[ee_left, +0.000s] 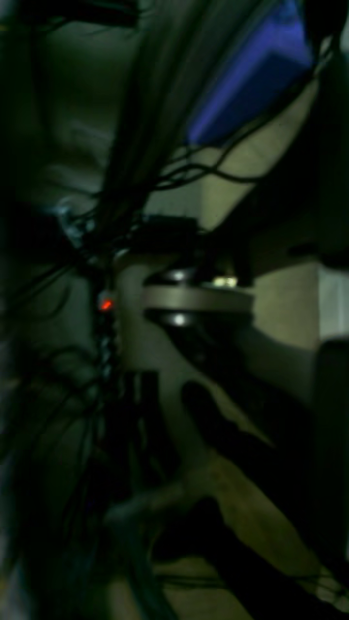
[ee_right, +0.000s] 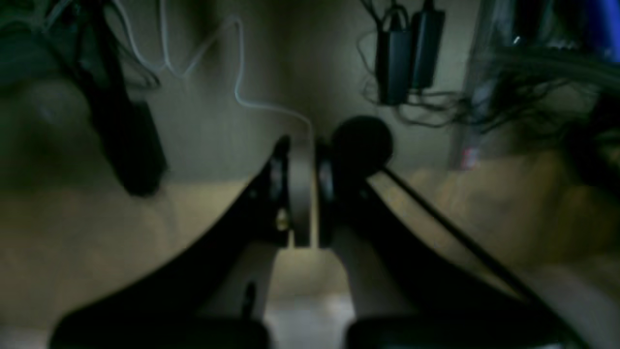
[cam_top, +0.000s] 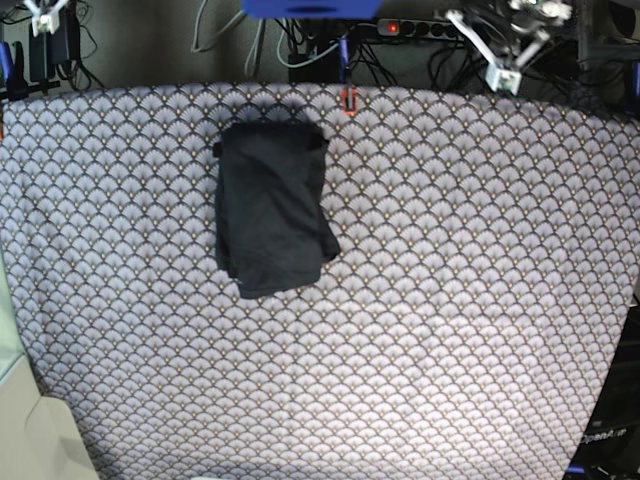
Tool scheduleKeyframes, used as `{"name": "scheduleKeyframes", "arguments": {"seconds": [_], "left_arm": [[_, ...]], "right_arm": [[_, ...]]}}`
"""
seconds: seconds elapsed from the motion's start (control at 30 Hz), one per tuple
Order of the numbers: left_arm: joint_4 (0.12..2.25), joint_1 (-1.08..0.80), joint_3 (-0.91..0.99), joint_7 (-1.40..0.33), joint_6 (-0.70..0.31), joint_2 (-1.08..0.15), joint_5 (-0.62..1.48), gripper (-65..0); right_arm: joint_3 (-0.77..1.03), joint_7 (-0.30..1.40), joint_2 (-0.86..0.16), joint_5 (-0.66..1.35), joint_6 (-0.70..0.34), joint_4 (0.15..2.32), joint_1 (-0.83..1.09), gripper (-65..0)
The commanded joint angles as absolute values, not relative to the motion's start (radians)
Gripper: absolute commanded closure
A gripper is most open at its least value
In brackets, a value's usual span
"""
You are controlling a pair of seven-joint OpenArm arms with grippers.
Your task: Fold the T-shirt properly
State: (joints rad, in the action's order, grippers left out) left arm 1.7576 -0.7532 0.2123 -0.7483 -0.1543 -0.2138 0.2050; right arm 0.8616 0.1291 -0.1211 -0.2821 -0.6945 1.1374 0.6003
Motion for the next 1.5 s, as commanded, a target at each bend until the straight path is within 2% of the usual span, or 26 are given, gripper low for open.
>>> {"name": "scheduleKeyframes", "arguments": {"seconds": [0.0,0.2,0.33,0.53,0.67,0.8,0.87,0.97,1.17,1.27,1.37,1.47], "left_arm": [[1.715,-0.769,0.197,-0.717,-0.154,-0.219,0.199,0.0],[1.311,-0.699,0.133,-0.472,-0.151,-0.186,0.194,0.0],[1.073,-0.638,0.090,-0.311,-0.150,-0.162,0.173,0.0],[0.723,-0.549,0.090,0.008,-0.151,-0.101,0.139,0.0],[0.387,-0.453,0.090,0.323,-0.153,-0.068,0.137,0.0],[0.008,-0.302,0.093,0.526,-0.143,-0.062,0.143,0.0],[0.000,-0.225,0.093,0.584,-0.143,-0.064,0.145,0.0],[0.000,-0.151,0.093,0.572,-0.142,-0.071,0.183,0.0],[0.000,-0.134,0.067,0.375,-0.122,-0.108,0.236,0.0],[0.000,-0.127,0.021,0.303,0.021,-0.116,0.189,0.0],[0.018,-0.122,0.004,0.295,0.136,-0.122,0.163,0.0],[0.015,-0.088,0.005,0.291,0.160,-0.122,0.163,0.0]], "right_arm": [[0.908,0.087,-0.133,-0.317,-0.698,1.067,0.581,-0.6],[1.093,-0.183,-0.220,-0.615,-0.698,0.570,0.389,-0.6],[1.107,-0.369,-0.274,-0.760,-0.698,0.305,0.331,-0.6],[1.107,-0.444,-0.282,-0.934,-0.698,0.200,0.294,-0.6],[1.107,-0.441,-0.248,-1.033,-0.688,0.196,0.294,-0.6],[1.107,-0.440,-0.225,-1.113,-0.493,0.188,0.275,-0.6],[1.112,-0.438,-0.211,-1.152,-0.397,0.151,0.262,-0.6],[1.109,-0.438,-0.205,-1.181,-0.257,0.081,0.236,-0.6],[1.109,-0.438,-0.140,-1.185,-0.084,0.021,0.193,-0.6],[1.107,-0.432,-0.097,-1.187,-0.021,0.042,0.168,-0.6],[1.107,-0.380,-0.087,-1.187,-0.015,0.047,0.156,-0.6],[1.107,-0.361,-0.087,-1.187,0.058,0.047,0.139,-0.6]]}}
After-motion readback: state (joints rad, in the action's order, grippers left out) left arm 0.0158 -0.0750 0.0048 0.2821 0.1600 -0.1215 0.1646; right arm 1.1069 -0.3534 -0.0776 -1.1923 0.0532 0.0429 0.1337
